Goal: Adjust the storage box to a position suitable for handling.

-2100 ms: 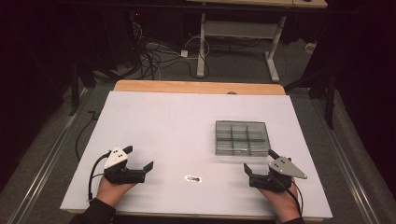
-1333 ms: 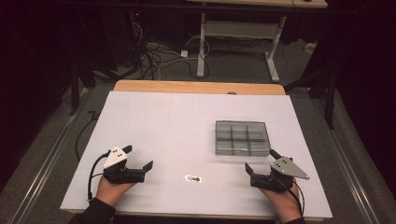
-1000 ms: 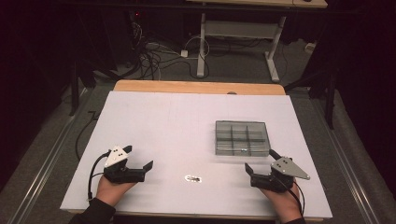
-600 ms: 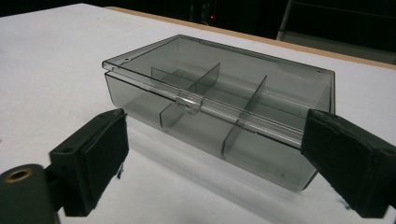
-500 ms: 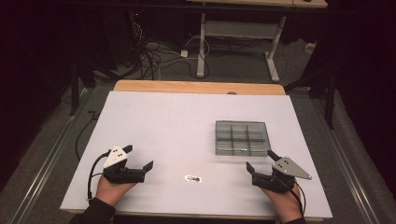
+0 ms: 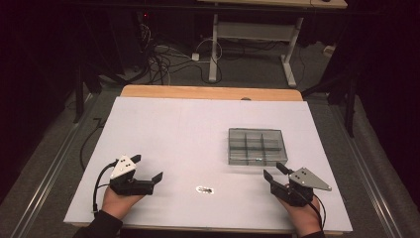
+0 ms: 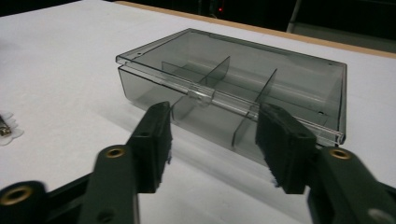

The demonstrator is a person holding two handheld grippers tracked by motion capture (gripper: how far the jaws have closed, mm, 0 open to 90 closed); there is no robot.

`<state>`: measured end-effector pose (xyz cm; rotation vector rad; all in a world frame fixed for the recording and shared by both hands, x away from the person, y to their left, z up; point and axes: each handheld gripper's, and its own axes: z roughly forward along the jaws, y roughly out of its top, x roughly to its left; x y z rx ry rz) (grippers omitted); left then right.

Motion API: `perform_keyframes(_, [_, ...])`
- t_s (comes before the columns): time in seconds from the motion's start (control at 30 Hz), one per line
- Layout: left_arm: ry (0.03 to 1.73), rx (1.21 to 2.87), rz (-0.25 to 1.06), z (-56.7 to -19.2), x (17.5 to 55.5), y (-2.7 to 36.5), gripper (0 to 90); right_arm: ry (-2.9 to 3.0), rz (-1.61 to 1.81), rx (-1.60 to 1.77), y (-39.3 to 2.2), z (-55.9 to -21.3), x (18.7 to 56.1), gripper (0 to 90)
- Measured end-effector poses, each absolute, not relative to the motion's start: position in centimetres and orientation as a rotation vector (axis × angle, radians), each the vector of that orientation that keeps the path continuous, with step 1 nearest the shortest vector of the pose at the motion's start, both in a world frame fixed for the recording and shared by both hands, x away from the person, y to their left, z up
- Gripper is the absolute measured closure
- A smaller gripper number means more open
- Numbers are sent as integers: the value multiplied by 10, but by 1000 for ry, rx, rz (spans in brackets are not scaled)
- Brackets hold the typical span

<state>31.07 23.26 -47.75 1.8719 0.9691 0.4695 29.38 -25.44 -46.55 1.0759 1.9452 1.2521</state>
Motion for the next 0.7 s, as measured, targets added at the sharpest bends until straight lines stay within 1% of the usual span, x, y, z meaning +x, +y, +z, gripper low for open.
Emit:
perform_keyframes(0.13, [969, 1870, 471, -478, 311, 233, 0, 1957, 1249, 1074, -254, -465, 293, 599])
perform_keyframes(0.17, [969, 1870, 471, -478, 311, 233, 0, 1957, 1249, 1074, -254, -465, 293, 599])
perform_keyframes(0.2, [968, 1873, 472, -478, 311, 233, 0, 1963, 1244, 1066, -254, -464, 293, 647])
perform_keyframes(0.23, [968, 1873, 472, -478, 311, 233, 0, 1969, 1242, 1063, -255, -464, 294, 672])
perform_keyframes(0.37, [968, 1873, 473, -478, 311, 232, 0, 1985, 1235, 1057, -255, -464, 294, 730])
perform_keyframes(0.43, [967, 1873, 472, -478, 311, 232, 0, 1986, 1237, 1055, -255, -464, 294, 740])
perform_keyframes(0.47, [964, 1870, 475, -478, 310, 232, 0, 1990, 1239, 1052, -255, -464, 294, 765])
perform_keyframes(0.5, [964, 1870, 475, -478, 310, 232, 0, 1990, 1239, 1052, -255, -464, 294, 765])
perform_keyframes(0.57, [964, 1868, 473, -478, 310, 232, 0, 1991, 1242, 1048, -255, -464, 294, 805])
perform_keyframes(0.6, [964, 1868, 473, -478, 310, 232, 0, 1991, 1242, 1048, -255, -464, 294, 805])
perform_keyframes(0.63, [963, 1868, 473, -478, 310, 231, 0, 1990, 1248, 1051, -256, -464, 294, 835])
perform_keyframes(0.67, [963, 1867, 473, -478, 310, 231, 0, 1990, 1248, 1051, -256, -464, 294, 835])
perform_keyframes(0.7, [962, 1868, 471, -478, 310, 231, 0, 1988, 1254, 1050, -257, -463, 294, 876])
